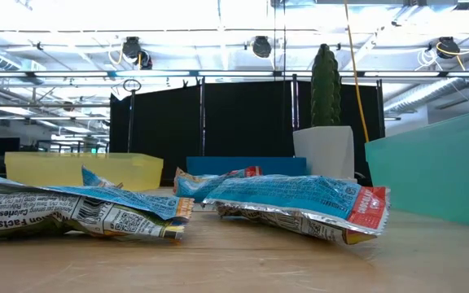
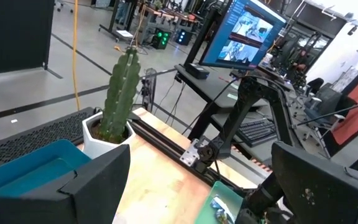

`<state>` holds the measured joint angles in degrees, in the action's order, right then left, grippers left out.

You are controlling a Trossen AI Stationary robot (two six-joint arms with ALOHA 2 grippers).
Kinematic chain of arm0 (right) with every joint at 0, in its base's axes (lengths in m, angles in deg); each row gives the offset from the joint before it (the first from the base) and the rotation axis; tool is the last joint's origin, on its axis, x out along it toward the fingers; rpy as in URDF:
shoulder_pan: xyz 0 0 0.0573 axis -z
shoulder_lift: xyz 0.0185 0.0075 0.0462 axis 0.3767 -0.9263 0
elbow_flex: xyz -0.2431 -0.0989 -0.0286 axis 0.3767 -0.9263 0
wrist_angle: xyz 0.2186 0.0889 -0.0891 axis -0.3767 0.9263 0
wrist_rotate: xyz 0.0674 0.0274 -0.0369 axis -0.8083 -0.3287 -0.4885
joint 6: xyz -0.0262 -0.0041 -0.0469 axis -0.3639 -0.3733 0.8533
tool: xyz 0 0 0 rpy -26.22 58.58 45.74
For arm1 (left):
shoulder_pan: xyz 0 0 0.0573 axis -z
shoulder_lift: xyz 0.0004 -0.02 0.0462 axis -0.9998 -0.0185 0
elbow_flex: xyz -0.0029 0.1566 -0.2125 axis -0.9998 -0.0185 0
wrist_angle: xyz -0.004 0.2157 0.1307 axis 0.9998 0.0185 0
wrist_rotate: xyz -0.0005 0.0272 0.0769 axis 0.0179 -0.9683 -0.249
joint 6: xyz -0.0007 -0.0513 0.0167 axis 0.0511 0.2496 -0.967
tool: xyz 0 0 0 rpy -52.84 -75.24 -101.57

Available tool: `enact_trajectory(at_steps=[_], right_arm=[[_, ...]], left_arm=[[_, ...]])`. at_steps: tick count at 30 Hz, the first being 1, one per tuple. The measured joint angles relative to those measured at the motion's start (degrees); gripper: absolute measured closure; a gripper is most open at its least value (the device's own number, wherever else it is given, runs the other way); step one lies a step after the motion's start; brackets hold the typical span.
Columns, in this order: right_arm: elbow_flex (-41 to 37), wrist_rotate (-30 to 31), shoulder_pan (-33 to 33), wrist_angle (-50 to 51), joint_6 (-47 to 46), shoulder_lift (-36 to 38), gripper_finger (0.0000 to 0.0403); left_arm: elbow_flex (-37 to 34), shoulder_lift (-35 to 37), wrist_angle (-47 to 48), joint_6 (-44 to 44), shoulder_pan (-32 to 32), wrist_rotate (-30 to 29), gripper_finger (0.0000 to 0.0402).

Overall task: Pick and place Granola Bars by type
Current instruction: Put the blue granola bar into the green bin

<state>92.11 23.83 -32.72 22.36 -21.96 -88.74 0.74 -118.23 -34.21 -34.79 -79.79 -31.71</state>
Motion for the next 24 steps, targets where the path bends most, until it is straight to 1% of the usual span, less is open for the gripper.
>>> enact_trajectory(at_steps=[4,8,12,16,21,24], right_arm=[[0.6,0.5,0.0,0.8,0.0,2.4,0.0261],[2.2,4.1,0.0,1.7,-0.7,6.2,0.0261],[5.1,8.0,0.5,2.2,-4.6,10.0,0.0261],[8.4,11.9,1.6,2.1,-10.3,12.9,0.0261],[11.0,17.0,3.0,0.2,-16.7,15.2,0.0261],[11.2,20.1,4.0,-3.4,-19.6,16.3,0.0261]], left_arm=[[0.0,0.0,0.2,0.0,0.0,0.2,0.0011],[0.0,0.0,0.3,0.0,0.0,1.2,0.0011],[0.0,0.0,0.3,0.9,0.0,3.1,0.0011],[0.0,0.0,0.4,-1.5,0.0,3.4,0.0011],[0.0,0.0,1.1,-3.7,-0.1,9.4,0.0011],[0.0,0.0,1.2,-6.3,-0.1,11.7,0.0011]])
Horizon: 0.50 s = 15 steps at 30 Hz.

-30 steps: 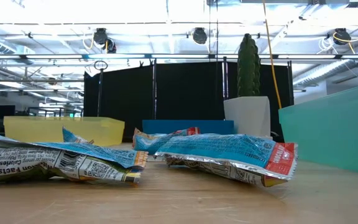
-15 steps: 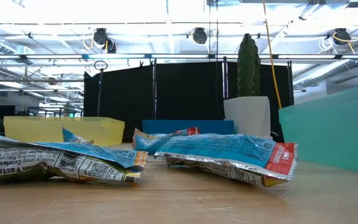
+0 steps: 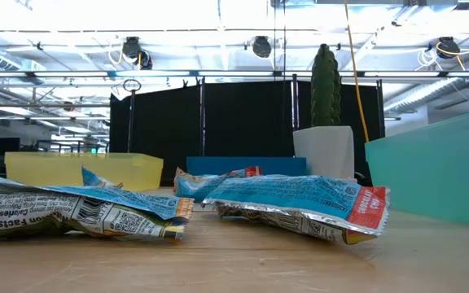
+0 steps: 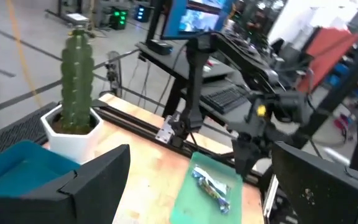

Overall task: Pick and place Granola Bars by type
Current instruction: Put the blue granola bar into the green bin

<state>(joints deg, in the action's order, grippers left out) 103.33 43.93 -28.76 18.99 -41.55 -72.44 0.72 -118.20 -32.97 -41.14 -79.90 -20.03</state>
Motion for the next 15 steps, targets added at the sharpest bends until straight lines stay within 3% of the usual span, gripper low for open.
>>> enact_trajectory(at_steps=[9,15], right_arm=[[0.0,3.1,4.7,-14.0,-1.7,0.1,0.0261],[0.0,10.0,9.2,-27.6,-2.9,0.1,0.0261]], left_arm=[[0.0,0.0,0.2,-10.1,0.0,6.3,0.0011],[0.0,0.3,1.4,-13.5,0.1,9.6,0.0011]])
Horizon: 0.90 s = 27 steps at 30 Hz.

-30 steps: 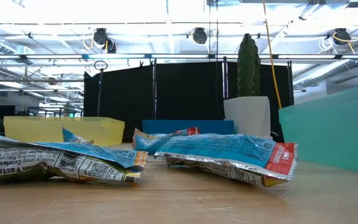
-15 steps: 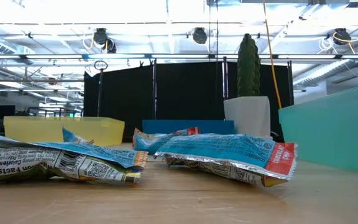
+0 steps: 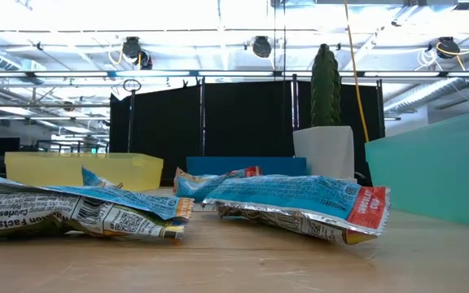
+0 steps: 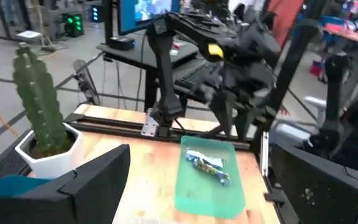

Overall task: Pick and place Granola Bars by type
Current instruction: Put the blue granola bar into the green bin

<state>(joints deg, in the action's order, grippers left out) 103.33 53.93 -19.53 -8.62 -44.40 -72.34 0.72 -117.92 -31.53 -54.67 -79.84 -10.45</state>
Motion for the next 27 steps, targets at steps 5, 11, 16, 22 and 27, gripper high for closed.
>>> enact_trajectory(at_steps=[5,11,16,22,27], right_arm=[[0.0,3.6,3.9,-11.3,-0.3,0.0,0.0261],[0.0,6.1,8.1,-22.8,-0.2,0.0,0.0261],[0.0,6.1,10.5,-27.0,-0.1,0.0,0.0261],[0.0,6.1,12.0,-27.7,-0.1,0.0,0.0261],[0.0,6.1,13.4,-31.7,-1.5,0.0,0.0261]], left_arm=[[0.0,0.0,6.5,-2.9,0.6,3.0,0.0011],[0.0,0.0,13.1,-8.4,4.8,2.4,0.0011],[0.0,0.0,19.4,-11.6,9.4,0.7,0.0011],[0.0,-1.0,25.5,-11.8,14.8,-0.7,0.0011],[0.0,-2.8,29.7,-11.4,18.8,-0.8,0.0011]])
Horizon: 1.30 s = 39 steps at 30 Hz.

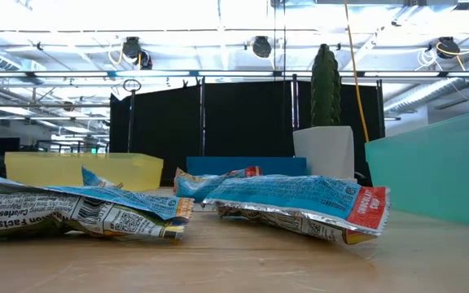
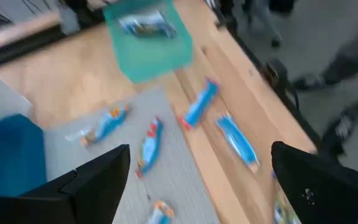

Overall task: Pick and place Granola Bars by type
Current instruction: Put the blue granola bar into the green bin

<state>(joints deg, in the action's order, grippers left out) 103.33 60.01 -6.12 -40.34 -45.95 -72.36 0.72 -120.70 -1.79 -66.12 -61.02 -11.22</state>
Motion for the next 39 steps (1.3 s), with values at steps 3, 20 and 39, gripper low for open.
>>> enact_trajectory(at_steps=[3,20,39], right_arm=[[0.0,0.0,0.7,-1.7,-0.1,0.0,0.0261],[0.0,-13.0,6.0,-2.0,0.4,0.0,0.0261],[0.0,-22.5,7.3,1.5,-3.5,0.0,0.0192]], left_arm=[[0.0,-1.9,2.1,0.7,1.8,0.0,0.0011],[-0.1,-16.0,7.7,7.7,9.1,0.7,0.0011],[-16.1,-19.7,-3.2,21.3,16.3,5.6,0.0011]])
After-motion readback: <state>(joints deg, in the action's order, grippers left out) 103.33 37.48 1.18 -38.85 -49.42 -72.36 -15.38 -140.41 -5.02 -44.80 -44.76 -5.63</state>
